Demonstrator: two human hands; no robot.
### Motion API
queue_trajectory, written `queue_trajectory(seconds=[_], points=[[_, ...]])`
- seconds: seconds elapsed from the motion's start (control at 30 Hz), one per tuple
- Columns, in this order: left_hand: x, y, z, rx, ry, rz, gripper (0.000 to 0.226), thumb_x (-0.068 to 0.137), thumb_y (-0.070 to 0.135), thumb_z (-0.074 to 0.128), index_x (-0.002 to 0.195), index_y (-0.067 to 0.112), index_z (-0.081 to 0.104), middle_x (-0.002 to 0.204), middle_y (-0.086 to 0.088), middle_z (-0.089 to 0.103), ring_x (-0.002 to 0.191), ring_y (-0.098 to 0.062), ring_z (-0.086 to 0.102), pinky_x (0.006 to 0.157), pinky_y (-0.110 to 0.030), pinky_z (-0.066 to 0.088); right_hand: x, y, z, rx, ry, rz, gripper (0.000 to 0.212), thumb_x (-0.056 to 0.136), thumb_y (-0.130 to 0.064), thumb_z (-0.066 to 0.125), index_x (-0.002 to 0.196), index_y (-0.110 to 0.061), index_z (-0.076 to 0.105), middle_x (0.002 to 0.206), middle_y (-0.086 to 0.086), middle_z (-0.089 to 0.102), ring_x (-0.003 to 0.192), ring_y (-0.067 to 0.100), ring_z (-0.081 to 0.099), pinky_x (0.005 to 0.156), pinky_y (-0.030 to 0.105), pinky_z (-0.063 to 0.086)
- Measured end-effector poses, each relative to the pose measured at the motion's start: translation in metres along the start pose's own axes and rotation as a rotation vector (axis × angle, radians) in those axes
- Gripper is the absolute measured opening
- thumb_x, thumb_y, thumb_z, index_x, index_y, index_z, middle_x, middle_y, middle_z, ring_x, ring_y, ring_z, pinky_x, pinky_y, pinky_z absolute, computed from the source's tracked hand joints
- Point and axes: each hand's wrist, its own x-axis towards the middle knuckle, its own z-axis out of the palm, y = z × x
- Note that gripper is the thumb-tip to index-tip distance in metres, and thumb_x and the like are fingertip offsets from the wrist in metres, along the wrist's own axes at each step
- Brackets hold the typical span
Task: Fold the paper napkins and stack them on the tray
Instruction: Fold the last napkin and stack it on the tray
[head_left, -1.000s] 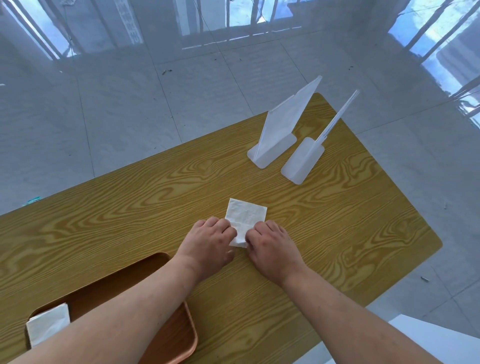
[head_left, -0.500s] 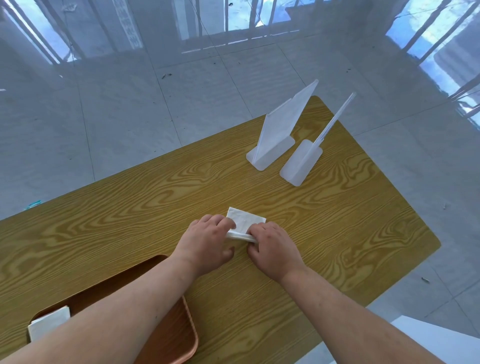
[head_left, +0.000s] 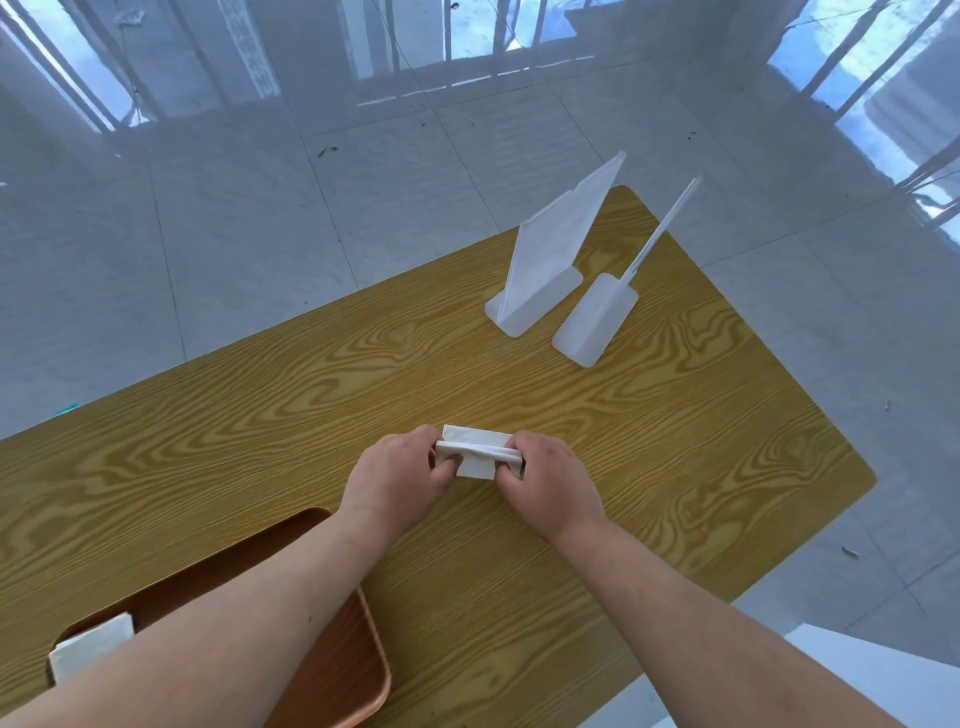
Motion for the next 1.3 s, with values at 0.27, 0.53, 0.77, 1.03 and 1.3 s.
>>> queue_trajectory(seconds=[0.27,0.53,0.77,1.03,1.3], points=[[0.009,0.004,0.006,-0.072,0.016,-0.118,0.024,0.097,0.051,0.055,0.077,0.038,0.055,0.074,0.016,0.059,0.070,-0.003,0.054,0.053,-0.022,0.034,0.006,0.004,0.000,0.006,-0.002,0.096,0.017,0.090,-0.033,0.055,0.076,-0.024,0.056,0.074,-0.009,0.058,0.072,0.010,0.054,0.059,0.034,0.048],[0.016,0.005,0.006,-0.034,-0.007,-0.186,0.029,0.097,0.051,0.054,0.075,0.033,0.056,0.073,0.012,0.060,0.067,-0.006,0.054,0.051,-0.028,0.035,0.013,0.006,0.000,-0.029,0.015,0.151,0.025,0.092,-0.035,0.057,0.072,-0.021,0.053,0.072,-0.007,0.056,0.068,0.012,0.053,0.054,0.031,0.041],[0.022,0.004,0.006,-0.016,0.013,-0.170,0.028,0.096,0.051,0.056,0.074,0.033,0.056,0.073,0.013,0.059,0.068,-0.006,0.053,0.052,-0.027,0.033,0.015,0.007,-0.001,-0.066,0.008,0.203,0.027,0.094,-0.038,0.056,0.072,-0.022,0.054,0.070,-0.008,0.058,0.065,0.011,0.054,0.053,0.031,0.041],[0.027,0.007,0.006,0.025,0.046,-0.135,0.027,0.094,0.052,0.061,0.078,0.030,0.054,0.075,0.013,0.057,0.070,-0.007,0.052,0.054,-0.028,0.035,0.017,0.008,-0.001,-0.141,0.030,0.206,0.024,0.092,-0.041,0.059,0.077,-0.024,0.052,0.072,-0.010,0.055,0.069,0.012,0.054,0.057,0.031,0.043],[0.021,0.008,0.006,0.099,0.081,0.222,0.025,0.092,0.038,0.071,0.109,0.020,0.067,0.103,0.002,0.063,0.094,-0.022,0.060,0.078,-0.037,0.053,0.015,0.006,0.002,-0.248,0.071,-0.090,0.032,0.095,-0.039,0.061,0.122,-0.022,0.057,0.110,-0.004,0.060,0.100,0.017,0.055,0.087,0.034,0.050]])
